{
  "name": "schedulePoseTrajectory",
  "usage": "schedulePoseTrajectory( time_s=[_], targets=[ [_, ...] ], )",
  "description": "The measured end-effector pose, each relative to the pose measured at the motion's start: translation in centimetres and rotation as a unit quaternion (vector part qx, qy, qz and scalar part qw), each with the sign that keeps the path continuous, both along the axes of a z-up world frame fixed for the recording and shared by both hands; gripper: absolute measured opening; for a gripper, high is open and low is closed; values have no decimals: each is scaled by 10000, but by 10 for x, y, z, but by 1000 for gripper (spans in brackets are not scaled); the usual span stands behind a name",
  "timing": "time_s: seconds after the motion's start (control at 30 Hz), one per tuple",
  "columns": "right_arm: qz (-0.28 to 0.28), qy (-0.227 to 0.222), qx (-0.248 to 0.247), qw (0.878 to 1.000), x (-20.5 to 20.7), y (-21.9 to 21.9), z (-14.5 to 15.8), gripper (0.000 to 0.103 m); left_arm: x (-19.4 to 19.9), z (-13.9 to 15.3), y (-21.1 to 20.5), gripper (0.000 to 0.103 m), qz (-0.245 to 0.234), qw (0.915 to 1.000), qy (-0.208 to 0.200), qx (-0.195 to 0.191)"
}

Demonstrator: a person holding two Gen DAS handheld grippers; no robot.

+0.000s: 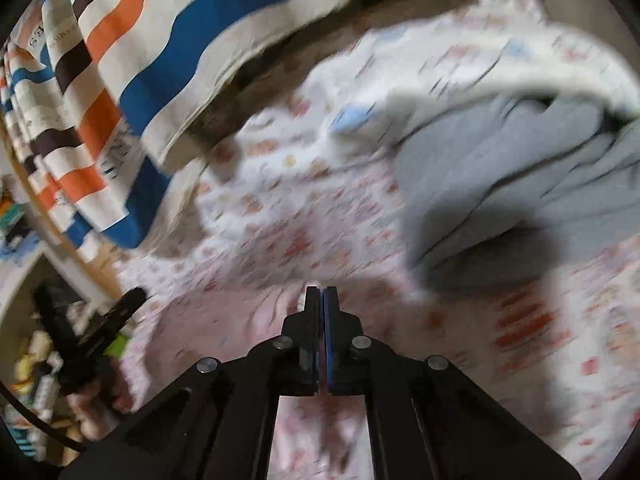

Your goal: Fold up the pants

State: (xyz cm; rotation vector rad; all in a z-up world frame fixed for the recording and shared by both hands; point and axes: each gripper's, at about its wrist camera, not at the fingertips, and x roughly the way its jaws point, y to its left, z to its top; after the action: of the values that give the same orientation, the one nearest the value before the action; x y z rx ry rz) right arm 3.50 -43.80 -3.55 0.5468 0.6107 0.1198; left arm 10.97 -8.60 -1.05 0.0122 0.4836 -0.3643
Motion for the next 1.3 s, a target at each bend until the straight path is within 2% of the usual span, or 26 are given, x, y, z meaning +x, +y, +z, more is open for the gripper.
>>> schedulePoseTrajectory(
  time_s=[0.1,0.2,0.23,0.27,0.3,0.33,0.37,0.43,0.57,0.7,0.83,0.87,0.9,1.03,1.1,1.2,1.3],
  targets=[
    [-330,60,-71,9994,-2,-7,-2,1,2,-3,-3,85,-19,9999,73,91],
    [-109,172,31,9998,1,-6,-9,1,8,-3,-4,84,-246,9993,261,50],
    [-46,192,85,9998,2,-5,-11,1,12,-2,-3,77,-381,9985,400,-34],
    [-9,209,115,9997,3,-6,-12,1,17,-1,-1,61,-508,9968,587,-170],
    [-9,208,133,9997,3,-7,-12,1,24,-1,1,52,-588,9945,799,-326],
    [-1,194,165,9997,3,-8,-13,1,31,-1,3,35,-663,9911,1039,-496],
    [-8,165,217,9996,2,-9,-13,1,39,-1,5,23,-737,9868,1288,-644],
    [-26,139,244,9996,1,-11,-13,1,51,-2,4,20,-868,9807,1593,-736],
    [-24,145,178,9997,-2,-10,-13,1,62,-7,-6,20,-1102,9731,1947,-552],
    [2,146,57,9999,-2,-6,-12,1,73,-27,-7,20,-1259,9483,2736,-1002],
    [22,175,70,9998,0,-6,-12,1,78,-34,-2,20,-1290,9387,2826,-1495],
    [25,177,83,9998,0,-6,-12,1,79,-35,0,13,-1273,9369,2819,-1627],
    [66,172,119,9998,0,-7,-12,1,79,-34,3,4,-1247,9372,2755,-1741],
    [-44,62,168,9998,-4,-10,-11,1,72,-22,13,2,-1048,9518,2297,-1744],
    [-102,23,193,9998,-5,-13,-10,1,67,-15,15,2,-1025,9587,2136,-1575],
    [-225,39,119,9997,-6,-14,-9,1,54,-2,22,2,-803,9752,1682,-1192],
    [-301,89,118,9994,-6,-16,-10,1,52,0,34,2,-707,9786,1583,-1108]
  ],
)
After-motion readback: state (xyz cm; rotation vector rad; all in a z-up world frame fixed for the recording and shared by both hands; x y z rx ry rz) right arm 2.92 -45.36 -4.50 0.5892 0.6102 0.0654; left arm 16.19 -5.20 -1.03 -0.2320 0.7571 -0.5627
